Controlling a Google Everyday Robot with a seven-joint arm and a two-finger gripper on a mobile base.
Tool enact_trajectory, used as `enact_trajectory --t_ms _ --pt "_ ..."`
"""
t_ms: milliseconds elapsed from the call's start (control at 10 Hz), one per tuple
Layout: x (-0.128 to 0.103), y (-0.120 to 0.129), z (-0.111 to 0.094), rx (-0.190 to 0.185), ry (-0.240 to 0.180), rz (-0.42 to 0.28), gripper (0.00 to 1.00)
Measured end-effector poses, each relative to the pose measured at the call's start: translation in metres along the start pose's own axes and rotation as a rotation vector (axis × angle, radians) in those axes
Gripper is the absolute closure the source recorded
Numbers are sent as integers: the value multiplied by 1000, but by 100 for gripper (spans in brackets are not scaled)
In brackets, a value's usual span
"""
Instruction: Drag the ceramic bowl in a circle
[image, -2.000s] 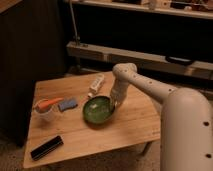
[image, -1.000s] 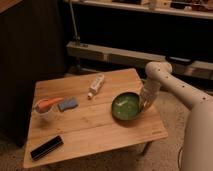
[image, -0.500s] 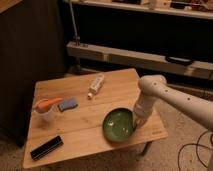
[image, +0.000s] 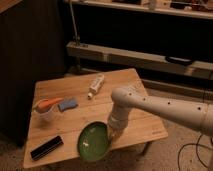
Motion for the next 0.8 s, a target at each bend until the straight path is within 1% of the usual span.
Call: enact_trajectory --t_ms 100,200,300,400,600,700,800 --pt "10 -11 4 0 4 3 100" --pt "25 -19 7 -2 9 8 100" --pt "38 -23 9 -3 12 15 100" --pt "61 -21 8 -8 15 39 100" --pt "107 -8 -2 -16 28 82 100" --pt "134 4 -11 -23 40 115 100" --pt "156 17 -19 -35 50 147 100"
